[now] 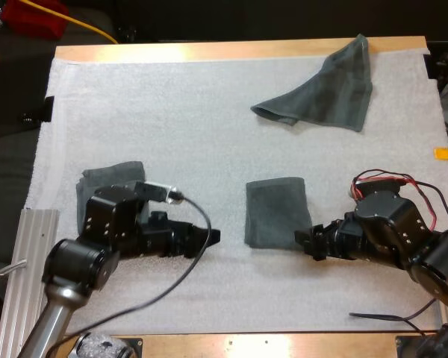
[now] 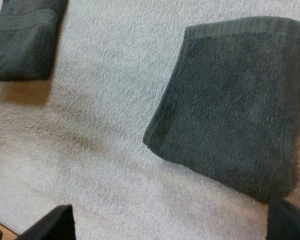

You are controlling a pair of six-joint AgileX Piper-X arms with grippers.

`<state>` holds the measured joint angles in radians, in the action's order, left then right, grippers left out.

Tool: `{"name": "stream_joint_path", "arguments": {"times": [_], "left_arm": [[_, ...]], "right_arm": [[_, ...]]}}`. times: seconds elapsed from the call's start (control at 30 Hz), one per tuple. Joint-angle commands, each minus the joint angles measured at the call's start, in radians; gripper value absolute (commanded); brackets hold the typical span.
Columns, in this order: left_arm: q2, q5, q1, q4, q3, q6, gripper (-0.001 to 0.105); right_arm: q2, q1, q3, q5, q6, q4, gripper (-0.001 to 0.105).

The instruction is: Pick towel from pile, fold and stack

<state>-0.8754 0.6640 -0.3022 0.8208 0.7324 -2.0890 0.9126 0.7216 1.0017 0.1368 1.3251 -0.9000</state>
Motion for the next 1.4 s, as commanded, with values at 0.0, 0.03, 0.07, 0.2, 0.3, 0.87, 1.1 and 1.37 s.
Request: {"name": "stream_joint_path", "arguments": {"times": [0.0,0.03,0.07,0.2,0.3,0.87,1.1,1.37], "left_arm": [[-0.026,-0.001,-0.002,-0.044,0.007,-0.016,0.070],[-0.054,-0.001,-0.002,-0.067,0.007,-0.025,0.070],[-0.070,-0.001,-0.002,-0.076,0.007,-0.028,0.070],[-0.164,-0.001,-0.002,-0.145,0.007,-0.043,0.070],[-0.236,-0.001,-0.002,-0.190,0.007,-0.046,0.070],[-0.594,0.023,-0.002,-0.411,0.007,-0.090,0.070],[-0.704,0.061,-0.002,-0.441,0.007,-0.116,0.070],[-0.777,0.118,-0.002,-0.485,0.007,-0.166,0.070]], "right_arm": [[-0.005,0.002,0.001,-0.007,0.011,-0.009,0.074],[-0.005,0.002,0.001,-0.007,0.011,-0.009,0.074],[-0.005,0.002,0.001,-0.007,0.011,-0.009,0.074],[-0.005,0.002,0.001,-0.007,0.011,-0.009,0.074],[-0.005,0.002,0.001,-0.007,0.011,-0.009,0.074],[-0.005,0.002,0.001,-0.007,0.003,-0.021,0.074],[-0.005,0.002,0.001,-0.007,0.003,-0.024,0.074],[-0.005,0.002,0.001,-0.005,-0.001,-0.024,0.074]]}}
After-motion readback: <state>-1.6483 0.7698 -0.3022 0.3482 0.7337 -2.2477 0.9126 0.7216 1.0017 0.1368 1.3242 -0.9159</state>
